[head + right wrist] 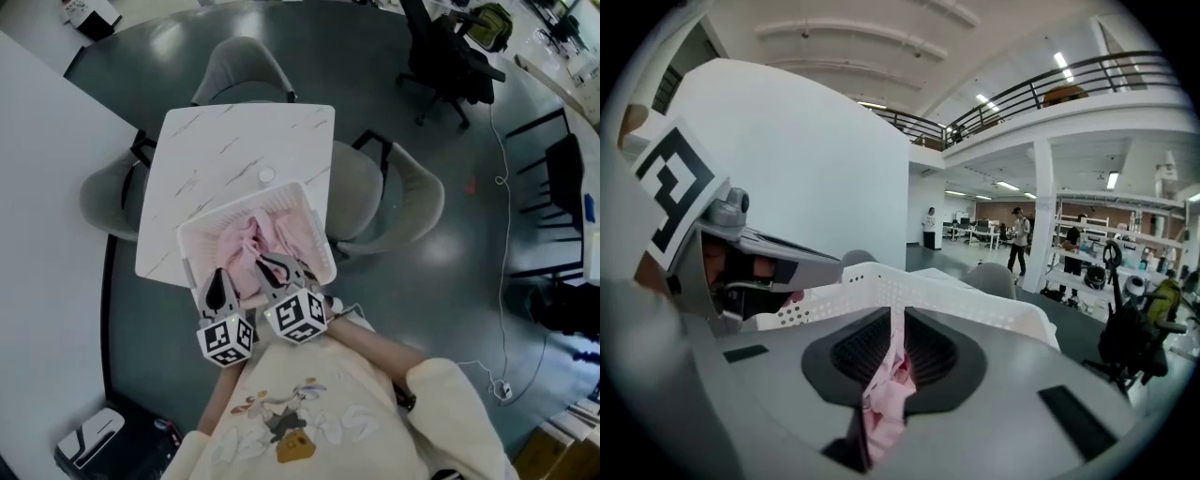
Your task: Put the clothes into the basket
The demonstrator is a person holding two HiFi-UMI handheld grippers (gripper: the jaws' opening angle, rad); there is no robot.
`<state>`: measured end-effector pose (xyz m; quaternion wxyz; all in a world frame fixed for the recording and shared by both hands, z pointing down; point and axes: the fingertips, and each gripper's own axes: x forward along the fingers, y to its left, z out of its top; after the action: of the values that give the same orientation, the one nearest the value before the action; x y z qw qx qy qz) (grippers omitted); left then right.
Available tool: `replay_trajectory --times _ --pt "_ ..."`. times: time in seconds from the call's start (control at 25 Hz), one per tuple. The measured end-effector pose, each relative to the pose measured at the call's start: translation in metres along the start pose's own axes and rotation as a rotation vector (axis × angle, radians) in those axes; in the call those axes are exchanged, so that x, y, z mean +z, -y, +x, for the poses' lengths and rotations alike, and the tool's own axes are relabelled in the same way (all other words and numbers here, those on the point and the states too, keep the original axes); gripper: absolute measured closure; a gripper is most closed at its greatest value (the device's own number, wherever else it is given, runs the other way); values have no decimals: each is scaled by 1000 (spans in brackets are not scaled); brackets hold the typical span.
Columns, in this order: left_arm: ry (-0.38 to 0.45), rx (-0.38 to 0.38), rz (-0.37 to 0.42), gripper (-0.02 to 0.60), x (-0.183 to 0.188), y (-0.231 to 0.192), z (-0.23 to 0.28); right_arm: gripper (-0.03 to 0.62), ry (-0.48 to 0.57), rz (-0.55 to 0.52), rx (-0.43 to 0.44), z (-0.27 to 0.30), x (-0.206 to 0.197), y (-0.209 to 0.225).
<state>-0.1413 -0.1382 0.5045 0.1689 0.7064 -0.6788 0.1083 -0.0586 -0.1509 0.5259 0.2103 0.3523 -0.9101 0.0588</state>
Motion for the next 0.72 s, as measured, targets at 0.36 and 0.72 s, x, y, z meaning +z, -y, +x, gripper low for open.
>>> replay_trajectory --times 0.36,0.72 --pt "113 -29 26 563 34 56 -55 546 131 23 8 -63 33 -6" --pt "139 -76 24 563 37 101 -113 546 254 44 -3 -144 66 -20"
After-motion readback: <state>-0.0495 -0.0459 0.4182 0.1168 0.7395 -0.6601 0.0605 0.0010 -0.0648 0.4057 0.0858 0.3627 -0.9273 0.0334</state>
